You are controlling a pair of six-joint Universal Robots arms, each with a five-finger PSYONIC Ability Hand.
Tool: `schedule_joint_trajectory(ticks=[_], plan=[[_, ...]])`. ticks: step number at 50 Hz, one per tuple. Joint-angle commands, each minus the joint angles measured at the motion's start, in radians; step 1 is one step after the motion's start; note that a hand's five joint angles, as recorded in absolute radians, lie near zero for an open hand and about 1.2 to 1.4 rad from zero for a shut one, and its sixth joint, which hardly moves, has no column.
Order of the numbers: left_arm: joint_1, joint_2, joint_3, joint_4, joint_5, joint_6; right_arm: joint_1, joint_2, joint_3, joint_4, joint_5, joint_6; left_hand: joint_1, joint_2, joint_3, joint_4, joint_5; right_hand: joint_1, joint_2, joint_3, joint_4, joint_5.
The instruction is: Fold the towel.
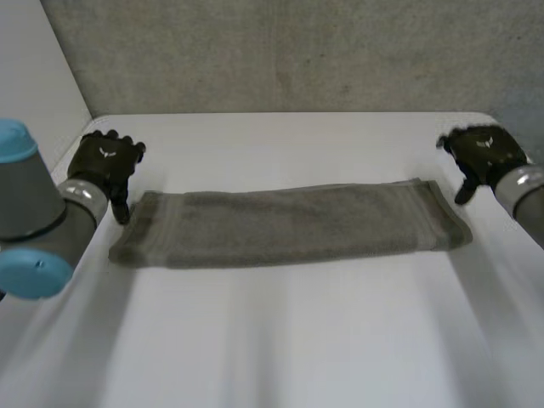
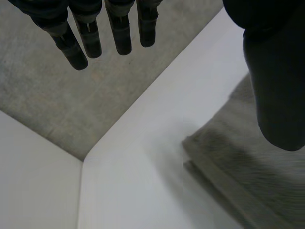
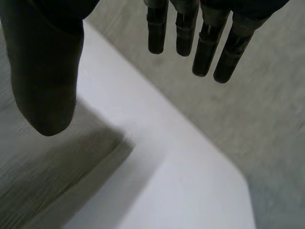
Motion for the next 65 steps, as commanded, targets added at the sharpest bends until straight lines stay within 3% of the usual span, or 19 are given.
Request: schedule_joint_trajectory(ticks=[1,8,14,16,17,19,20,21,25,29,35,41,44,46,49,51,52,54,65], plan=[[-0.008,0.126,-0.226,0.111,0.067,-0.051,-0.053,-0.007,0.143,0.018,-0.045,-0.108,-0.084,-0.076,-0.068,-0.083,-0.215,0.079,0.092,0.080,0.082,0.070],[-0.006,0.179,-0.347,0.186,0.078,-0.159,-0.087,0.062,0.148,0.012,-0.126,-0.121,-0.084,-0.076,-0.068,-0.083,-0.215,0.143,0.156,0.144,0.147,0.134],[-0.001,0.182,-0.367,0.200,0.080,-0.186,-0.084,0.124,0.114,0.009,-0.138,-0.121,-0.084,-0.076,-0.068,-0.083,-0.215,0.234,0.248,0.236,0.238,0.225],[0.002,0.182,-0.375,0.203,0.080,-0.186,-0.082,0.160,0.088,0.007,-0.138,-0.121,-0.084,-0.076,-0.068,-0.083,-0.215,0.456,0.469,0.458,0.460,0.447],[0.002,0.182,-0.375,0.203,0.080,-0.186,-0.082,0.160,0.088,0.007,-0.138,-0.121,-0.084,-0.076,-0.068,-0.083,-0.215,0.458,0.471,0.459,0.461,0.448],[0.002,0.183,-0.378,0.206,0.080,-0.188,-0.080,0.176,0.071,0.007,-0.138,-0.121,-0.084,-0.076,-0.068,-0.083,-0.215,0.796,0.810,0.798,0.800,0.787],[0.002,0.183,-0.378,0.206,0.080,-0.188,-0.080,0.176,0.071,0.007,-0.138,-0.121,-0.084,-0.076,-0.068,-0.083,-0.215,0.798,0.811,0.799,0.802,0.789],[0.002,0.183,-0.380,0.209,0.080,-0.188,-0.082,0.176,0.068,0.006,-0.128,-0.121,-0.084,-0.076,-0.068,-0.083,-0.215,1.044,1.057,1.046,1.048,1.035],[0.000,0.186,-0.384,0.212,0.080,-0.188,-0.094,0.176,0.064,-0.007,-0.108,-0.118,-0.084,-0.076,-0.068,-0.083,-0.215,1.047,1.060,1.048,1.050,1.037],[-0.001,0.203,-0.389,0.217,0.080,-0.188,-0.154,0.112,0.076,-0.037,-0.031,-0.114,-0.084,-0.076,-0.068,-0.083,-0.215,1.047,1.060,1.048,1.050,1.037],[0.003,0.225,-0.396,0.220,0.080,-0.188,-0.237,0.020,0.071,-0.033,-0.019,-0.124,-0.084,-0.076,-0.068,-0.083,-0.215,1.047,1.060,1.048,1.050,1.037],[0.006,0.229,-0.395,0.220,0.080,-0.188,-0.225,-0.042,0.054,-0.030,-0.031,-0.130,-0.084,-0.076,-0.068,-0.083,-0.215,1.047,1.060,1.048,1.050,1.037],[0.006,0.232,-0.392,0.221,0.080,-0.186,-0.139,-0.079,0.047,-0.025,-0.051,-0.125,-0.084,-0.076,-0.068,-0.083,-0.215,1.047,1.060,1.048,1.050,1.037],[0.005,0.232,-0.389,0.221,0.080,-0.186,0.014,-0.082,0.019,-0.028,-0.055,-0.122,-0.084,-0.076,-0.068,-0.083,-0.215,1.047,1.060,1.048,1.050,1.037],[0.006,0.232,-0.387,0.221,0.078,-0.188,0.088,-0.077,0.004,-0.028,-0.046,-0.122,-0.084,-0.076,-0.068,-0.083,-0.215,1.047,1.060,1.048,1.050,1.037],[0.006,0.231,-0.384,0.221,0.078,-0.186,0.230,-0.057,-0.024,-0.030,-0.046,-0.130,-0.084,-0.076,-0.068,-0.083,-0.215,1.047,1.060,1.048,1.050,1.037],[0.006,0.231,-0.384,0.221,0.078,-0.186,0.231,-0.057,-0.024,-0.030,-0.046,-0.130,-0.084,-0.076,-0.068,-0.083,-0.215,1.047,1.060,1.048,1.050,1.037],[0.006,0.231,-0.381,0.226,0.078,-0.186,0.371,0.008,-0.063,-0.033,-0.045,-0.130,-0.084,-0.076,-0.068,-0.083,-0.215,1.047,1.060,1.048,1.050,1.037],[-0.001,0.222,-0.360,0.240,0.078,-0.180,0.665,0.246,-0.263,-0.039,0.007,-0.128,-0.087,-0.079,-0.071,-0.086,-0.218,1.047,1.060,1.048,1.050,1.037]])
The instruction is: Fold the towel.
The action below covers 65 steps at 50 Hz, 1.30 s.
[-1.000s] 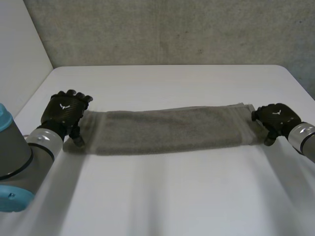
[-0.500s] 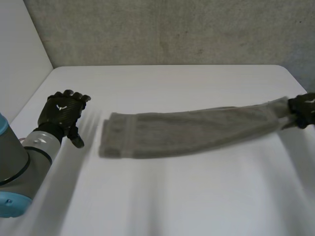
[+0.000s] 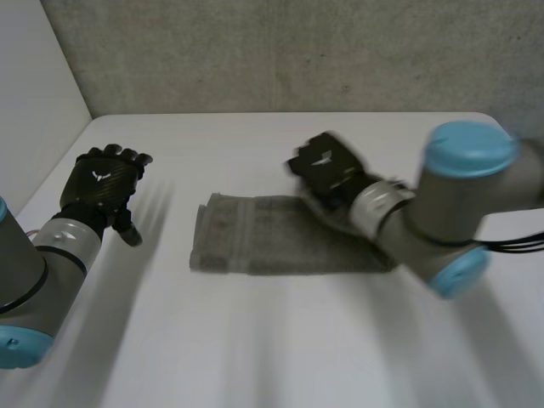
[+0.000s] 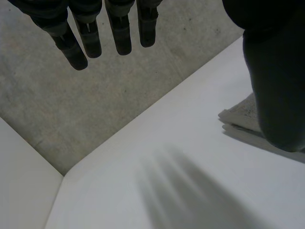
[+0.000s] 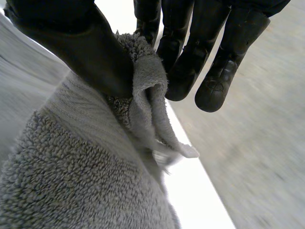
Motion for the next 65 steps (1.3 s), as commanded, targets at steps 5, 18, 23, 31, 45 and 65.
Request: schedule_joint_trajectory(ticks=[5,18,23,31,45,65], plan=[[-0.013,-0.015,0.033,0.007,-0.002,0.005,0.212,0.225,-0.206,-0.004,0.079,0.007,-0.084,-0.076,-0.065,-0.083,-0.212,-0.009,0.005,-0.025,-0.027,-0.024],[-0.085,-0.029,0.068,0.007,-0.002,-0.004,0.229,0.176,-0.173,-0.012,0.104,0.156,-0.084,-0.076,-0.065,-0.083,-0.212,-1.139,-1.125,-1.155,-1.157,-1.154],[-0.151,-0.028,0.091,0.007,-0.003,-0.009,0.156,-0.014,-0.015,-0.015,0.099,0.193,-0.087,-0.079,-0.068,-0.086,-0.214,-1.139,-1.125,-1.155,-1.157,-1.154],[-0.274,-0.095,0.166,0.009,-0.008,-0.009,-0.015,-0.157,0.210,0.016,0.096,0.184,-0.069,-0.061,-0.051,-0.068,-0.197,-1.139,-1.125,-1.155,-1.157,-1.154],[-0.343,-0.293,0.279,-0.008,-0.017,0.002,-0.147,-0.110,0.400,-0.070,0.087,0.124,-0.046,-0.038,-0.027,-0.045,-0.173,-0.815,-0.801,-0.831,-0.833,-0.830],[-0.282,-0.131,0.138,-0.003,-0.018,-0.003,-0.177,-0.131,0.378,-0.075,0.219,-0.129,-0.063,-0.055,-0.045,-0.063,-0.191,0.083,0.097,0.067,0.065,0.068]])
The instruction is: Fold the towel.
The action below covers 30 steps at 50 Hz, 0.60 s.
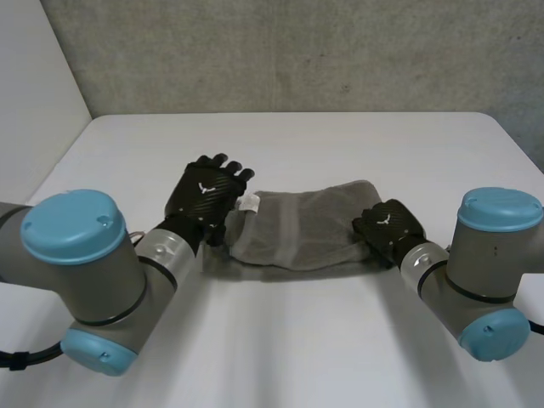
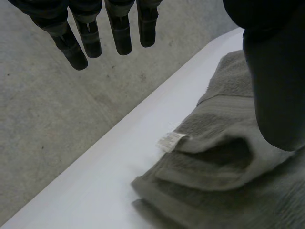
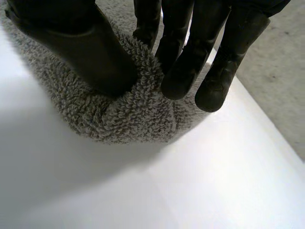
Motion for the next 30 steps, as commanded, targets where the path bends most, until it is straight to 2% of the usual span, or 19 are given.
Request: schedule_joint_trajectory(ticks=[1,6,8,9,11,12,13,14,16,23,24,25,26,27,28,30], plan=[[0.036,0.063,-0.052,0.003,0.000,0.000,0.005,-0.058,-0.020,0.008,0.034,-0.120,-0.063,-0.055,-0.045,-0.063,-0.210,0.100,0.114,0.063,0.065,0.069],[0.082,0.109,-0.068,0.003,0.002,-0.003,0.037,-0.101,-0.117,0.012,0.020,-0.210,-0.069,-0.061,-0.051,-0.068,-0.216,0.100,0.114,0.063,0.065,0.069],[0.106,0.133,-0.068,0.005,0.002,-0.004,0.151,-0.095,-0.198,0.022,-0.048,-0.233,-0.072,-0.064,-0.053,-0.071,-0.219,0.100,0.114,0.063,0.065,0.069],[0.107,0.133,-0.068,0.005,0.002,-0.004,0.152,-0.095,-0.198,0.022,-0.049,-0.233,-0.072,-0.064,-0.053,-0.071,-0.219,0.100,0.114,0.063,0.065,0.069],[0.114,0.143,-0.068,0.005,0.000,-0.004,0.248,-0.061,-0.259,0.040,-0.154,-0.236,-0.072,-0.064,-0.053,-0.071,-0.219,0.100,0.114,0.063,0.065,0.069],[0.119,0.153,-0.066,0.006,0.000,-0.006,0.249,-0.061,-0.259,0.040,-0.155,-0.236,-0.072,-0.064,-0.053,-0.071,-0.219,0.100,0.114,0.063,0.065,0.069],[0.122,0.165,-0.066,0.006,-0.006,-0.006,0.283,-0.016,-0.284,0.051,-0.202,-0.242,-0.075,-0.067,-0.056,-0.074,-0.222,0.100,0.114,0.063,0.065,0.069],[0.122,0.166,-0.066,0.006,-0.006,-0.006,0.284,-0.015,-0.284,0.051,-0.202,-0.243,-0.075,-0.067,-0.056,-0.074,-0.222,0.100,0.114,0.063,0.065,0.069],[0.125,0.185,-0.066,0.008,-0.026,-0.007,0.339,0.063,-0.316,0.078,-0.262,-0.276,-0.081,-0.073,-0.062,-0.080,-0.228,0.100,0.114,0.063,0.065,0.069],[0.125,0.196,-0.054,0.008,-0.051,-0.047,0.384,0.129,-0.390,0.104,-0.245,-0.341,-0.081,-0.073,-0.062,-0.080,-0.228,0.100,0.114,0.063,0.065,0.069],[0.126,0.196,-0.051,0.008,-0.051,-0.059,0.388,0.131,-0.400,0.106,-0.222,-0.330,-0.081,-0.073,-0.062,-0.080,-0.228,-0.169,-0.155,-0.206,-0.204,-0.200],[0.126,0.196,-0.051,0.008,-0.051,-0.060,0.388,0.131,-0.400,0.106,-0.222,-0.330,-0.081,-0.073,-0.062,-0.080,-0.228,-0.172,-0.158,-0.209,-0.207,-0.203],[0.126,0.196,-0.045,0.008,-0.049,-0.072,0.390,0.132,-0.400,0.106,-0.187,-0.308,-0.081,-0.073,-0.062,-0.080,-0.228,-0.718,-0.704,-0.755,-0.753,-0.749],[0.126,0.195,-0.039,0.008,-0.049,-0.079,0.388,0.128,-0.394,0.104,-0.144,-0.271,-0.081,-0.073,-0.062,-0.080,-0.228,-1.122,-1.108,-1.158,-1.157,-1.152],[0.126,0.195,-0.039,0.008,-0.049,-0.080,0.388,0.128,-0.394,0.104,-0.144,-0.270,-0.081,-0.073,-0.062,-0.080,-0.228,-1.122,-1.108,-1.158,-1.157,-1.152],[0.128,0.187,-0.019,0.008,-0.049,-0.089,0.379,0.085,-0.368,0.109,-0.077,-0.154,-0.081,-0.073,-0.062,-0.080,-0.228,-1.122,-1.108,-1.158,-1.157,-1.152]])
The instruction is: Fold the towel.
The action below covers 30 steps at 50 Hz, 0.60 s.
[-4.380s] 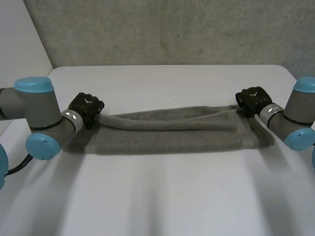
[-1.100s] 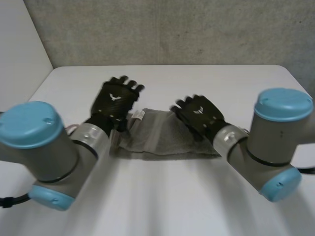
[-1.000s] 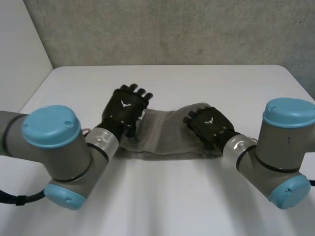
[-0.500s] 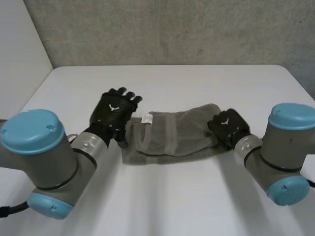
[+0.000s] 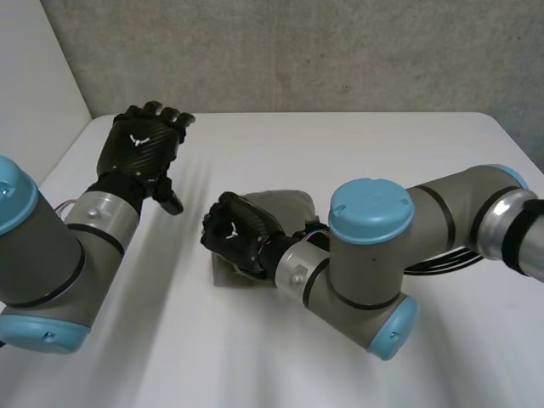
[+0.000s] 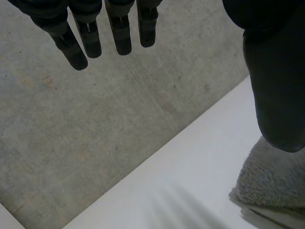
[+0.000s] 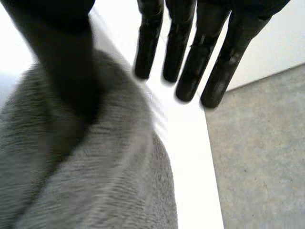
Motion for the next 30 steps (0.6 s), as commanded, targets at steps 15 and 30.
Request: schedule_joint_trajectory(ticks=[15,30], plan=[[-0.082,-0.130,0.160,-0.009,-0.002,-0.059,-0.229,-0.350,0.235,-0.009,0.148,0.675,-0.069,-0.061,-0.050,-0.068,-0.202,-0.463,-0.451,-0.512,-0.503,-0.474],[-0.137,-0.457,0.350,-0.198,0.000,-0.110,-0.260,0.011,0.023,0.102,0.108,0.689,-0.055,-0.046,-0.036,-0.054,-0.187,-0.463,-0.451,-0.512,-0.503,-0.474]])
